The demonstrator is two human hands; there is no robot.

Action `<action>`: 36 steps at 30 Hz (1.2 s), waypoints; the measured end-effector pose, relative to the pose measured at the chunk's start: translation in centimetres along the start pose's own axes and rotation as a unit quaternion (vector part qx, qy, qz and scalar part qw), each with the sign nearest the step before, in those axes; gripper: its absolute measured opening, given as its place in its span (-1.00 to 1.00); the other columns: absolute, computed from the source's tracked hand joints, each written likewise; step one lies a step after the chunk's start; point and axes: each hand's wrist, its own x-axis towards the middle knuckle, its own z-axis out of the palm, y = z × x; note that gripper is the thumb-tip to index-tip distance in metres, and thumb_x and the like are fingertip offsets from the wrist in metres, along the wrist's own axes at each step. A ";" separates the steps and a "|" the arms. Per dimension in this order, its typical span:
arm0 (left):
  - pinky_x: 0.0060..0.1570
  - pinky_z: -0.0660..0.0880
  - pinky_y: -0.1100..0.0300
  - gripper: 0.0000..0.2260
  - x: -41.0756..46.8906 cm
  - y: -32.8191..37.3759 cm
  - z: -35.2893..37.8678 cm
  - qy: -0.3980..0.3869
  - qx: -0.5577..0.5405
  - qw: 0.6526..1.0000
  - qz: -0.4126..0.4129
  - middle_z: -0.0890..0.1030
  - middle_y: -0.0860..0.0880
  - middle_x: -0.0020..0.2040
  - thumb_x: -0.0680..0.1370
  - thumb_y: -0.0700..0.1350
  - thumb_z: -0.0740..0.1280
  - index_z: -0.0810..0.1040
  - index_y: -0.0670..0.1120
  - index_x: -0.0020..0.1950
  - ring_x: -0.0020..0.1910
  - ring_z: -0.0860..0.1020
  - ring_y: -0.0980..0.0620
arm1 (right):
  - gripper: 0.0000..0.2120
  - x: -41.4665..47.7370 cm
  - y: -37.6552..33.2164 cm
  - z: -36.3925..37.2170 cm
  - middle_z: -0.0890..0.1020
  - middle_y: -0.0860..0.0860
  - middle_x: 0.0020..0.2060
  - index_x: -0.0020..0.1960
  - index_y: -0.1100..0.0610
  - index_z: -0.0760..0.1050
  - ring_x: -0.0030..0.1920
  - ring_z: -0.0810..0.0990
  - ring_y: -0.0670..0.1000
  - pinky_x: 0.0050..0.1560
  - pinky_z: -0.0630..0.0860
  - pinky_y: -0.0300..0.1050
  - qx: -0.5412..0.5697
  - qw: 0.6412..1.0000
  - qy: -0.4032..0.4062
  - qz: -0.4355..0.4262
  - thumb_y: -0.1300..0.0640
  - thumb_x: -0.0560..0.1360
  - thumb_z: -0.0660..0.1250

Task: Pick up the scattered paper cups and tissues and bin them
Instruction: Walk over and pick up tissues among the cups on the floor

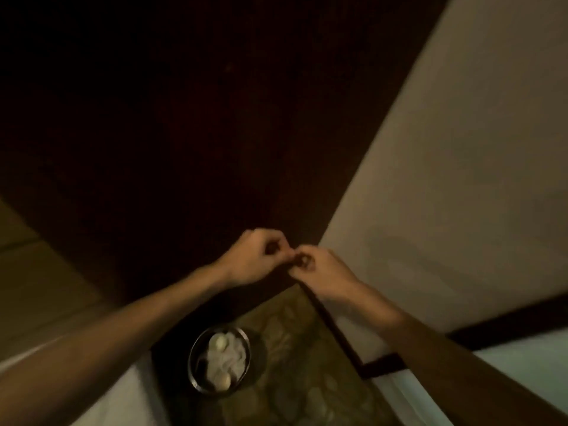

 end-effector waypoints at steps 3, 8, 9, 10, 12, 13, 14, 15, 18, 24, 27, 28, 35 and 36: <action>-0.18 0.52 0.25 -0.89 1.0 10.5 -5.9 -0.010 0.010 0.995 0.104 0.63 0.12 -0.24 0.55 0.08 0.40 0.62 0.09 -0.14 -0.23 0.59 0.23 | -0.83 -4.2 -6.0 -8.5 0.66 -0.04 -0.19 0.01 -0.07 0.54 -0.18 0.64 -0.03 -0.09 0.58 0.14 -0.016 0.992 0.110 -0.064 -0.02 0.42 0.37; -0.22 0.58 0.24 -0.90 1.2 29.5 -13.7 -0.083 0.054 0.945 0.310 0.67 0.08 -0.18 0.54 0.09 0.39 0.64 0.11 -0.09 -0.24 0.64 0.13 | -0.77 -14.2 -14.5 -21.1 0.66 -0.14 -0.12 0.07 -0.15 0.51 -0.12 0.63 -0.12 -0.09 0.62 0.08 -0.054 0.945 0.288 -0.146 -0.10 0.42 0.36; -0.22 0.59 0.19 -0.90 1.1 33.6 -14.4 -0.076 0.068 0.931 0.350 0.68 0.05 -0.19 0.55 0.08 0.39 0.65 0.09 -0.09 -0.23 0.64 0.10 | -0.78 -16.6 -15.6 -23.4 0.66 -0.15 -0.12 0.06 -0.14 0.52 -0.11 0.63 -0.13 -0.09 0.62 0.06 -0.070 0.928 0.330 -0.156 -0.09 0.42 0.36; -0.21 0.60 0.13 -0.89 1.0 37.5 -14.7 -0.066 0.085 0.916 0.387 0.68 0.03 -0.19 0.55 0.07 0.39 0.64 0.07 -0.09 -0.22 0.64 0.08 | -0.82 -19.1 -16.5 -25.6 0.65 -0.17 -0.14 0.03 -0.13 0.54 -0.13 0.62 -0.14 -0.10 0.62 0.02 -0.085 0.911 0.368 -0.163 -0.08 0.43 0.36; -0.20 0.58 0.07 -0.86 0.0 44.7 -14.0 -0.050 0.115 0.883 0.452 0.67 0.01 -0.20 0.56 0.07 0.39 0.64 0.03 -0.08 -0.22 0.63 0.07 | -0.94 -24.6 -17.4 -29.5 0.63 -0.21 -0.22 -0.08 -0.14 0.53 -0.20 0.61 -0.19 -0.20 0.57 -0.14 -0.110 0.879 0.434 -0.164 -0.05 0.45 0.38; -0.21 0.57 0.11 -0.85 -0.7 47.7 -13.2 -0.040 0.123 0.866 0.483 0.66 0.04 -0.21 0.55 0.09 0.38 0.63 0.04 -0.08 -0.22 0.63 0.09 | -0.96 -27.7 -17.5 -31.0 0.61 -0.22 -0.25 -0.11 -0.15 0.52 -0.22 0.60 -0.21 -0.24 0.52 -0.22 -0.127 0.863 0.462 -0.159 -0.03 0.47 0.38; -0.23 0.56 0.17 -0.85 -1.5 50.4 -12.2 -0.029 0.126 0.847 0.515 0.66 0.08 -0.22 0.55 0.11 0.38 0.63 0.06 -0.08 -0.22 0.62 0.12 | -0.96 -31.0 -17.3 -32.3 0.61 -0.22 -0.25 -0.09 -0.13 0.52 -0.23 0.59 -0.21 -0.25 0.50 -0.24 -0.147 0.849 0.485 -0.151 -0.01 0.49 0.37; -0.23 0.55 0.21 -0.84 -2.4 52.7 -10.9 -0.020 0.121 0.828 0.547 0.65 0.11 -0.21 0.54 0.14 0.37 0.62 0.07 -0.08 -0.21 0.62 0.15 | -0.97 -34.3 -17.0 -33.3 0.61 -0.19 -0.24 -0.06 -0.10 0.53 -0.22 0.59 -0.20 -0.24 0.51 -0.23 -0.164 0.835 0.505 -0.142 -0.01 0.50 0.37; -0.28 0.55 0.23 -0.82 -5.2 58.7 -5.2 -0.031 0.033 0.765 0.643 0.65 0.09 -0.20 0.55 0.17 0.36 0.62 0.09 -0.08 -0.21 0.63 0.08 | -0.92 -44.1 -14.6 -35.3 0.63 -0.14 -0.22 -0.05 -0.06 0.55 -0.22 0.60 -0.16 -0.19 0.57 -0.16 -0.207 0.792 0.563 -0.110 0.00 0.47 0.34; -0.36 0.44 0.04 -0.67 -11.8 69.7 14.6 -0.066 -0.088 0.699 0.707 0.50 0.01 -0.44 0.59 0.06 0.36 0.47 -0.02 -0.34 -0.42 0.47 0.04 | -0.93 -62.5 -5.4 -34.4 0.65 -0.13 -0.21 -0.05 -0.06 0.53 -0.23 0.60 -0.13 -0.14 0.59 0.01 -0.245 0.717 0.649 0.067 0.02 0.47 0.35; -0.35 0.35 0.07 -0.59 -16.9 72.5 23.7 -0.104 -0.045 0.664 0.739 0.36 0.06 -0.47 0.61 0.08 0.32 0.27 0.04 -0.39 -0.45 0.34 0.10 | -0.90 -70.0 -0.4 -30.6 0.65 -0.11 -0.23 -0.03 0.02 0.54 -0.26 0.61 -0.11 -0.16 0.58 -0.01 -0.237 0.684 0.672 0.156 0.12 0.46 0.39; -0.35 0.36 0.06 -0.59 -18.4 72.7 26.2 -0.137 -0.044 0.645 0.751 0.36 0.06 -0.46 0.61 0.09 0.31 0.27 0.03 -0.38 -0.45 0.34 0.10 | -0.90 -72.1 1.2 -29.0 0.65 -0.10 -0.23 -0.02 0.05 0.55 -0.27 0.61 -0.10 -0.16 0.57 -0.02 -0.230 0.678 0.673 0.185 0.13 0.47 0.40; -0.27 0.51 0.04 -0.71 -23.8 69.2 40.4 -0.389 -0.081 0.553 0.733 0.59 0.02 -0.29 0.51 0.22 0.30 0.58 0.01 -0.14 -0.32 0.55 0.04 | -0.85 -80.8 10.1 -16.5 0.64 -0.10 -0.19 0.07 -0.01 0.53 -0.20 0.63 -0.15 -0.12 0.60 -0.14 -0.126 0.645 0.656 0.370 0.07 0.51 0.39; -0.27 0.51 0.06 -0.71 -23.8 68.4 42.1 -0.416 -0.094 0.552 0.717 0.61 0.02 -0.30 0.50 0.24 0.31 0.59 0.03 -0.13 -0.33 0.57 0.03 | -0.83 -81.1 11.0 -15.2 0.64 -0.10 -0.17 0.09 -0.01 0.53 -0.19 0.63 -0.15 -0.10 0.60 -0.13 -0.103 0.641 0.657 0.383 0.06 0.50 0.40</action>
